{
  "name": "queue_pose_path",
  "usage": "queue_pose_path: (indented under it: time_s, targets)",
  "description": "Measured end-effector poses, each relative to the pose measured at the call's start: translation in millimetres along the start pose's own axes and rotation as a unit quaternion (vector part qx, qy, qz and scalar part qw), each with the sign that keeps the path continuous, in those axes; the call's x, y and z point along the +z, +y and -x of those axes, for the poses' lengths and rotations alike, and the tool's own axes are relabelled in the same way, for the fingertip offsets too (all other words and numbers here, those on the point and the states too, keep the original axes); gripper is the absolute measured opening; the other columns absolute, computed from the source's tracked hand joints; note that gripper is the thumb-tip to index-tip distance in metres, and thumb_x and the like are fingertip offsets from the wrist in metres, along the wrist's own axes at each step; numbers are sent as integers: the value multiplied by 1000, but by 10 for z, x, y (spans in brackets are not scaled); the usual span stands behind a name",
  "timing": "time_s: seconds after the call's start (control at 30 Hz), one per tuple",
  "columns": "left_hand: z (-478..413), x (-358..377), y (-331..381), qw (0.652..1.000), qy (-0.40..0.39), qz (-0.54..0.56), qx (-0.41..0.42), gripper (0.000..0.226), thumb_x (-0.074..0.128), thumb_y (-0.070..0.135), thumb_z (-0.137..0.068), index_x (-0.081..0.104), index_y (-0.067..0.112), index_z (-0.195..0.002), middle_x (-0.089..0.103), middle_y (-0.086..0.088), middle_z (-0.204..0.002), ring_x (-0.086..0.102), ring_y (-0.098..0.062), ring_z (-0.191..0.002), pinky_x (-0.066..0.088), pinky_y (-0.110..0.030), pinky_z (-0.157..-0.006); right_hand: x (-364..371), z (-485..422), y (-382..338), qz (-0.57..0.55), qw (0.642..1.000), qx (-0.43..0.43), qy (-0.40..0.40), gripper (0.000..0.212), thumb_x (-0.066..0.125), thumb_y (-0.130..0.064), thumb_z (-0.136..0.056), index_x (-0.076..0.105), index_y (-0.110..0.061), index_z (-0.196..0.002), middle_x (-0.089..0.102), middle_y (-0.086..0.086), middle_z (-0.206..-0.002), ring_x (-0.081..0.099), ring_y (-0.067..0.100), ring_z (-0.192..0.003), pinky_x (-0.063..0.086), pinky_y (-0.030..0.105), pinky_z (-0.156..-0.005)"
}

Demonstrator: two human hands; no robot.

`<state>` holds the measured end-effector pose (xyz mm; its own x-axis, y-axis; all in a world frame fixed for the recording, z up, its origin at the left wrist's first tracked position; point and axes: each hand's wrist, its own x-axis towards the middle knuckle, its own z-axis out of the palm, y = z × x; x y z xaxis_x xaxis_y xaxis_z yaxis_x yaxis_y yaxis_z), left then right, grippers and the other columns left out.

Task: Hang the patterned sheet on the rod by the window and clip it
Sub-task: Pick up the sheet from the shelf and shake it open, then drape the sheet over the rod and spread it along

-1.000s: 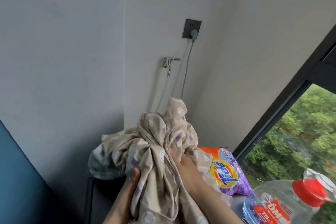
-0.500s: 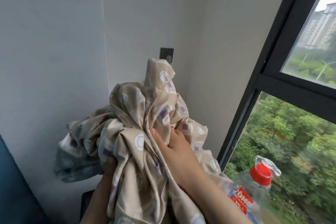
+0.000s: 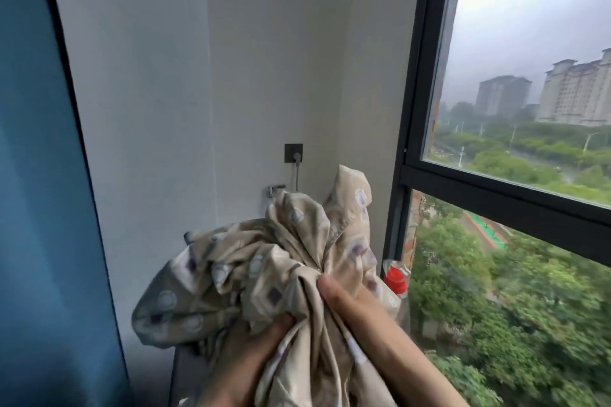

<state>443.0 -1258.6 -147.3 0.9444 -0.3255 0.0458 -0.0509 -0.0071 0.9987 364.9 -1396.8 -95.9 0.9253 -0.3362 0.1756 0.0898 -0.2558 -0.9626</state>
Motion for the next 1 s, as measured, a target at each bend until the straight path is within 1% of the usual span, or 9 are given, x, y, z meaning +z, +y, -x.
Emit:
queue_pose_path:
  time_s: [0.13,0.27,0.37,0.43,0.53,0.67,0.73,0.9,1.0]
  targets:
    - [791,318,76,996,-89,-17,21,108,86,67,-23,58,26,-119,65,13,-109,50,-7,-115,29,-15,-87,-267,891,194,-112,989,7,99,29,68,-51,-79,62,-32,-100,66,-37,-80,56,-27,-81,43,-1,-76]
    - [1491,494,-48,988,-149,-17,46,117,70,81,-2,63,31,-107,60,33,-96,51,6,-103,33,-2,-81,-487,1747,318,-124,980,37,153,77,73,-70,-47,61,-30,-111,67,-32,-98,57,-21,-97,45,8,-92]
    - [2003,663,-104,980,-199,-1,13,88,92,50,-39,60,22,-116,64,12,-117,47,2,-108,29,-3,-87,-631,2392,417,-148,968,60,194,93,76,-76,-42,61,-27,-119,69,-22,-113,58,-7,-113,44,18,-102]
    - [2267,784,-238,967,-253,-2,11,100,93,49,-35,54,19,-122,59,-1,-118,42,-7,-119,25,-12,-93,-702,2784,468,-171,952,79,240,91,78,-75,-44,63,-25,-118,68,-13,-120,58,4,-119,39,34,-111]
    - [2597,972,-413,955,-296,1,-31,77,87,3,-59,52,6,-128,50,1,-108,43,-14,-122,29,-3,-77,-791,3323,629,-166,927,95,322,97,76,-81,-37,64,-28,-117,66,-12,-124,54,5,-125,37,35,-112]
    - [2926,1301,-754,908,-417,11,-34,100,94,46,-5,53,32,-96,66,28,-71,60,6,-88,35,7,-59,-888,3946,814,-127,904,124,388,92,74,-80,-49,62,-30,-125,61,-13,-132,42,10,-137,26,43,-119]
    - [3088,1494,-913,882,-467,20,-61,80,98,26,-26,58,31,-96,68,34,-74,64,14,-88,40,4,-67,-1011,4216,895,-136,884,143,424,87,76,-68,-54,61,-23,-127,66,-10,-125,53,10,-126,33,40,-115]
    - [3873,1873,-1012,801,-589,-15,-104,45,78,42,-42,80,16,-78,77,2,-87,70,-2,-84,50,-13,-69,-1205,5194,893,-145,843,200,478,107,75,-81,-40,60,-22,-128,69,-9,-120,62,9,-113,45,33,-104]
    - [4363,2219,-1140,778,-618,-34,-106,50,80,40,-46,78,12,-87,77,-1,-92,70,-6,-90,51,-19,-76,-1400,5739,956,-173,834,236,469,66,70,-60,-74,61,-18,-124,72,-1,-114,68,13,-105,55,29,-89]
